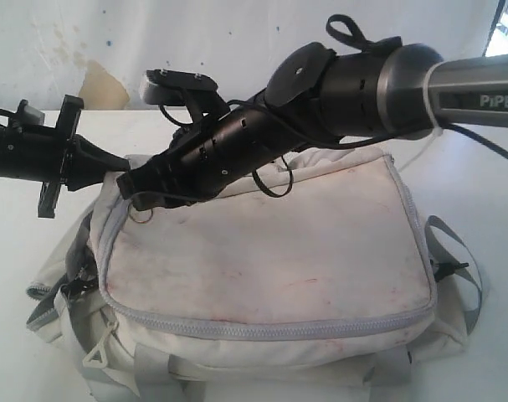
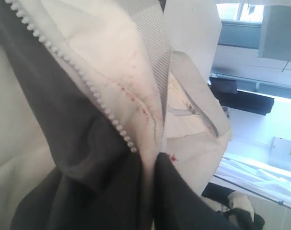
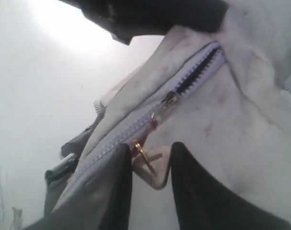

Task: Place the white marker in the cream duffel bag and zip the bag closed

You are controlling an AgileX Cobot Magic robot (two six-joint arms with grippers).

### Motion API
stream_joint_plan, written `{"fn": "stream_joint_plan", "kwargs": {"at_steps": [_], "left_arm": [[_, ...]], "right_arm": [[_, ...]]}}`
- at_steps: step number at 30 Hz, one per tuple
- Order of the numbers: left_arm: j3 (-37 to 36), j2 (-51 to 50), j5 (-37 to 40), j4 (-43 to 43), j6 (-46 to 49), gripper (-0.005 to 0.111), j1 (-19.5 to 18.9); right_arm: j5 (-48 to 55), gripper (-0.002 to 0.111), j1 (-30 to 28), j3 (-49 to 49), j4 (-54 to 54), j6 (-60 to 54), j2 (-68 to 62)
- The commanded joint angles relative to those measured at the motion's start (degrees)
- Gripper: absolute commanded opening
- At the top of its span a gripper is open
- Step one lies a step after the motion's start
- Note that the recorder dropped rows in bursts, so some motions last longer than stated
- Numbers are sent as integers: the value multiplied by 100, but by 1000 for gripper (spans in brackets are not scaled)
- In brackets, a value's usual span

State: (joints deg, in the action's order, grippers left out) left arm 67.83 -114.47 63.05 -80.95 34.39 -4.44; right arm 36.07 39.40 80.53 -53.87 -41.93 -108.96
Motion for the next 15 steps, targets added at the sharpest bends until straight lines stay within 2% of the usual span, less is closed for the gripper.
{"fn": "stream_joint_plan", "kwargs": {"at_steps": [1, 15], "left_arm": [[16, 10, -130, -484, -256, 0, -6], [16, 10, -543, -492, -653, 0, -6]], "right_arm": [[647, 0, 13, 34, 155, 34, 171], [2391, 0, 13, 8, 354, 83, 323]]}}
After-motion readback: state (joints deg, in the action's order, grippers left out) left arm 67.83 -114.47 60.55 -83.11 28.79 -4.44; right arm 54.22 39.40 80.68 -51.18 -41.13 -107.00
